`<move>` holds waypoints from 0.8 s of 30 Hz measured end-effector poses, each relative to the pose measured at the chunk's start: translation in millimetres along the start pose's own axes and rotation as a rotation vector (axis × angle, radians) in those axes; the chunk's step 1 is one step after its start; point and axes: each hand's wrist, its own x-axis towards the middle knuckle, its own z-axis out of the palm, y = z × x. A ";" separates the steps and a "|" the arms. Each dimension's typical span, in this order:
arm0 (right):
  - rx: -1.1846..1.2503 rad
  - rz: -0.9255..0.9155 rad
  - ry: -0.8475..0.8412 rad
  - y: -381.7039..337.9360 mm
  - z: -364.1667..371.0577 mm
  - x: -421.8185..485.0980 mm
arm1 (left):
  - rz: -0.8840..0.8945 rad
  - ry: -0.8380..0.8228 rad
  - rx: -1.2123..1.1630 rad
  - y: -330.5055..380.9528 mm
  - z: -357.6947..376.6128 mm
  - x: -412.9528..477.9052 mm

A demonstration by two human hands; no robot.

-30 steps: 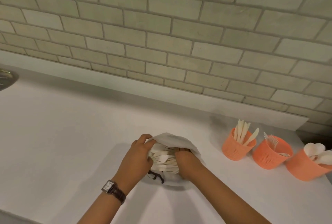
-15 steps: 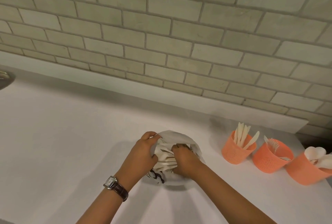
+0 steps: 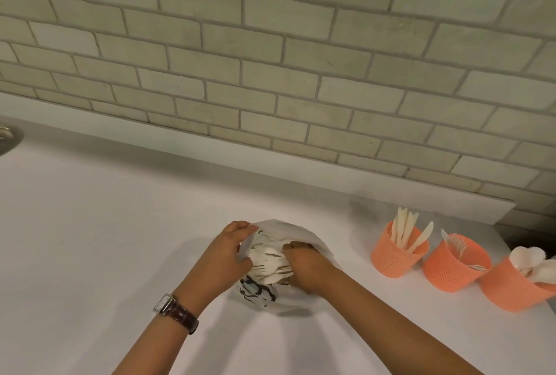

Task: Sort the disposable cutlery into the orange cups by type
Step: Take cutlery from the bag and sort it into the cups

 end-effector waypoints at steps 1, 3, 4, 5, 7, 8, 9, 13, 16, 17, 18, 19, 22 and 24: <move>0.018 -0.019 0.006 1.3 0.8 -0.3 | 0.003 -0.007 0.003 -0.9 -1.8 -0.5; 0.103 -0.047 0.031 4.6 2.3 -1.8 | 0.002 -0.020 0.009 -3.9 -6.4 -1.6; 0.151 -0.058 0.039 6.1 1.5 -3.3 | -0.001 -0.029 0.012 -6.0 -8.7 -2.3; 0.194 -0.075 0.041 7.4 0.1 -4.7 | -0.003 -0.037 0.015 -8.1 -10.6 -3.0; 0.276 -0.099 0.008 8.0 -6.4 -9.2 | -0.004 -0.053 0.014 -12.0 -13.8 -3.9; 0.303 -0.105 -0.014 9.1 -8.9 -10.6 | 0.000 -0.058 0.011 -13.7 -15.0 -3.9; 0.315 -0.106 -0.028 10.2 -10.7 -11.7 | 0.006 -0.062 0.011 -15.1 -16.4 -4.2; 0.307 -0.124 0.029 14.3 -18.0 -16.9 | 0.030 -0.060 0.007 -18.3 -19.3 -5.1; 0.435 -0.201 0.096 7.8 -30.2 -24.3 | 0.000 -0.046 -0.015 -21.4 -19.4 -5.0; 0.510 -0.217 0.112 4.2 -34.5 -26.9 | -0.011 -0.040 -0.021 -22.3 -18.9 -5.0; 0.594 -0.213 0.126 -0.2 -40.2 -30.6 | -0.022 -0.035 -0.023 -23.0 -18.3 -4.3; 0.696 -0.200 0.147 -4.8 -46.3 -34.6 | -0.031 -0.031 -0.018 -22.8 -17.7 -3.9; 0.981 -0.106 0.249 -17.2 -68.5 -52.4 | -0.043 -0.029 0.005 -20.5 -15.7 -0.2; 1.098 -0.086 0.330 -21.8 -78.7 -66.4 | -0.045 -0.038 0.007 -19.7 -16.1 4.2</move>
